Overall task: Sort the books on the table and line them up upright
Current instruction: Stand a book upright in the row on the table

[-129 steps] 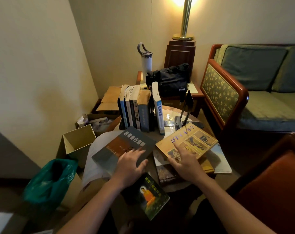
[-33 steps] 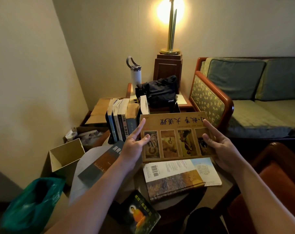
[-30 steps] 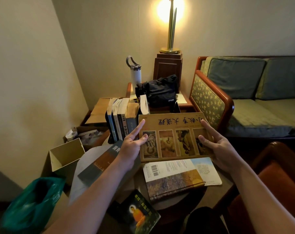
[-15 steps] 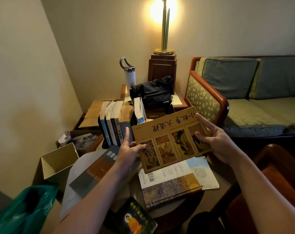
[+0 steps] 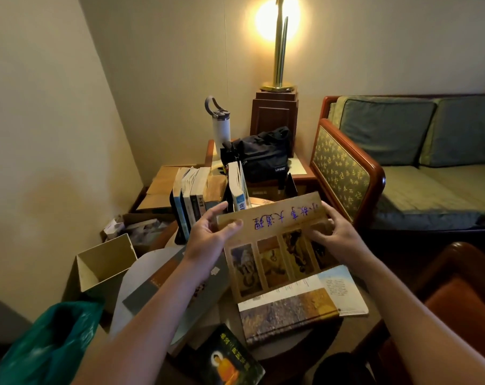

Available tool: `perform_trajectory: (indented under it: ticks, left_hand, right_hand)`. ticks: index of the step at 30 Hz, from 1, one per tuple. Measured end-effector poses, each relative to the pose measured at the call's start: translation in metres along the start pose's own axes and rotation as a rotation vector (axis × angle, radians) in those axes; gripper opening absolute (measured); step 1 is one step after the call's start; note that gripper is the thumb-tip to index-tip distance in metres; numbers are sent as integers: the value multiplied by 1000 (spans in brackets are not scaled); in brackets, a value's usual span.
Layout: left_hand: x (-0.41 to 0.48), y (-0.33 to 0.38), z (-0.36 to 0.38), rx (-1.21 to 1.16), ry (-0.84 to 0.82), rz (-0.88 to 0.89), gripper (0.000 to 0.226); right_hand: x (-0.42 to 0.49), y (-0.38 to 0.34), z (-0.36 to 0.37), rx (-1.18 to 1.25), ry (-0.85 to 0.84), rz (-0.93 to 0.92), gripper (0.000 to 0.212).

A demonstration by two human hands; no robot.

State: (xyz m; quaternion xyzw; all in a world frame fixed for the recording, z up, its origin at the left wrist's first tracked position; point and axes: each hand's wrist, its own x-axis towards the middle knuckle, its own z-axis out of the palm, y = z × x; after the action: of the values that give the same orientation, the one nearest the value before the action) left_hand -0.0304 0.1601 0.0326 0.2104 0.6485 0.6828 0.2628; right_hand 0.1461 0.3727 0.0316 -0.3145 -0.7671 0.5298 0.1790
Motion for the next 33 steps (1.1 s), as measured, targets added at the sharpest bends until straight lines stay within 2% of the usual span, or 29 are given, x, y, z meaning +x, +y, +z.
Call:
perform_trajectory:
  ticks: [2,7,9,12,14,17,18,22,27,33]
  left_hand:
    - [4,5,10,64,67,21,58]
    - [11,12,29,266,101,54,68]
    - [16,11,32,320,164,9,68]
    - [17,15,38,255,205,-105,63]
    - [11,19,46,135,131,-158,53]
    - [4,13,61,-59,19,-180,37]
    - [4,8,64,-86,-4,-168,40]
    - [5,-7,72,-218,-175,-103,55]
    - [-2,-10,88,-127,-350,-46,66]
    - [3,-18,90,25,-385,-4,61]
  right_hand:
    - [-6,3,15,-13,-22,57,98]
    - [-23,9,55,-38,-147,108,88]
    - [-28,9,68,-26,-189,115,86]
    - [-27,11,79,8,-245,101,84]
    - [-25,4,79,74,-262,126,79]
    - [-20,-15,71,171,-255,142,56]
    - [-17,-21,67,197,-243,137,57]
    - [-4,-36,48,225,-214,74,90]
    - [6,-49,20,113,-147,12,67]
    - [16,-51,-2,-173,-138,6,65]
